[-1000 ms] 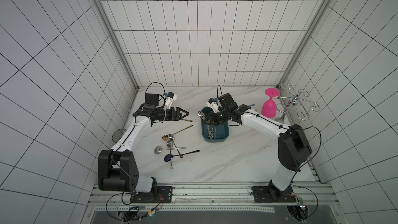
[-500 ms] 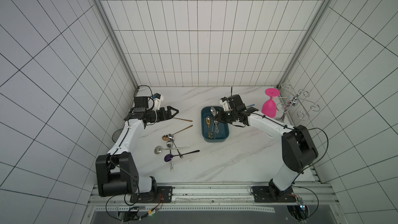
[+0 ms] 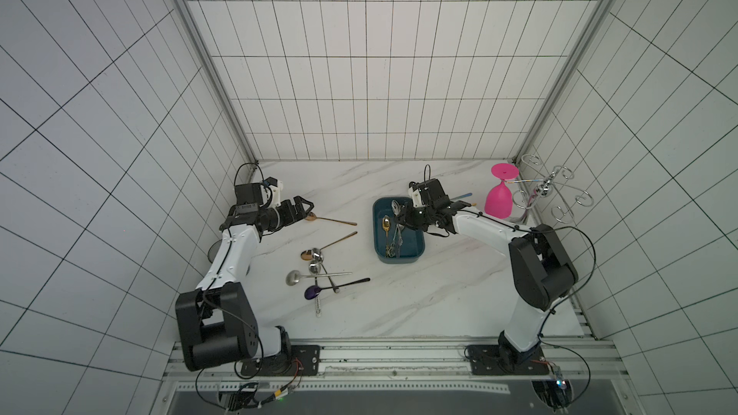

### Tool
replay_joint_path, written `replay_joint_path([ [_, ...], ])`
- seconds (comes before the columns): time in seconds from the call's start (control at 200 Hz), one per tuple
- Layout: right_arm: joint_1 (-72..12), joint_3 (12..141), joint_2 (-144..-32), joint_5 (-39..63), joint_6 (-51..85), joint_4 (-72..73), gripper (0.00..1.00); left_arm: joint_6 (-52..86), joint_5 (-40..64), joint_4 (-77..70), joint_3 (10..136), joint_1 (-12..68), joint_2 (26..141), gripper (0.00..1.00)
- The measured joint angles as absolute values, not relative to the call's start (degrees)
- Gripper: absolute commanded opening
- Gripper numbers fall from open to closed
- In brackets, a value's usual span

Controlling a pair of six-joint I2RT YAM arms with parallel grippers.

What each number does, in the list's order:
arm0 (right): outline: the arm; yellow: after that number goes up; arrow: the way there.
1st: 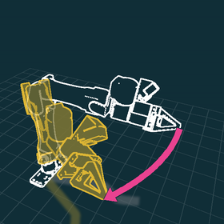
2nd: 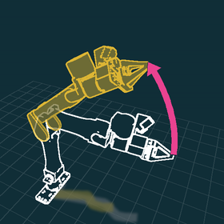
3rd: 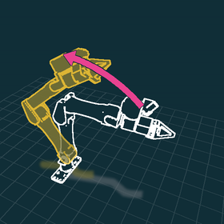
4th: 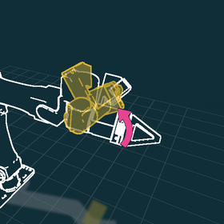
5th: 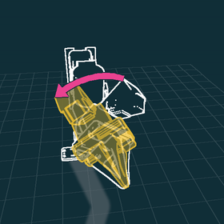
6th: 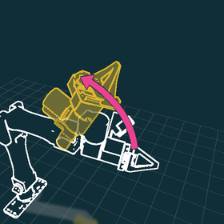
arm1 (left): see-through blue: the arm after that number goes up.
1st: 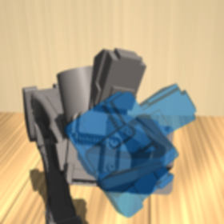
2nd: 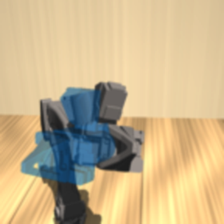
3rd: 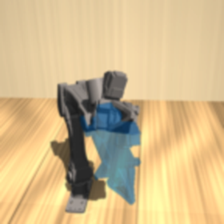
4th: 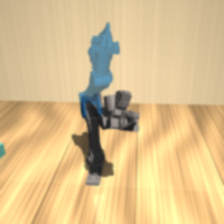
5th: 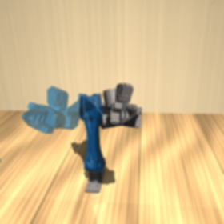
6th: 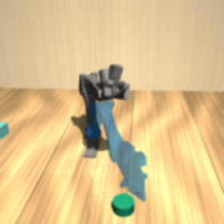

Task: Put the spoon into the storage box
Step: Place the spoon in the storage box, then pick up the spoon from the center of the board.

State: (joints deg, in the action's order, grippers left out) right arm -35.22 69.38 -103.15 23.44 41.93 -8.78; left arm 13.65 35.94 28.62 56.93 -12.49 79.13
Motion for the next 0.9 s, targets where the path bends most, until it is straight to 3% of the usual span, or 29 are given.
replay_joint_path([
  [0.17,-35.2,69.4,-103.1,23.0,42.0,-8.8,0.35,14.2,34.8,28.3,56.8,-12.8,79.1,0.97],
  [0.48,-34.3,69.2,-100.4,21.8,39.9,-10.7,0.39,14.3,31.9,29.3,59.0,-12.9,83.9,0.96],
  [0.899,-33.0,67.8,-88.2,16.6,30.8,-15.3,0.59,15.6,28.6,33.4,66.5,-12.9,95.8,0.91],
])
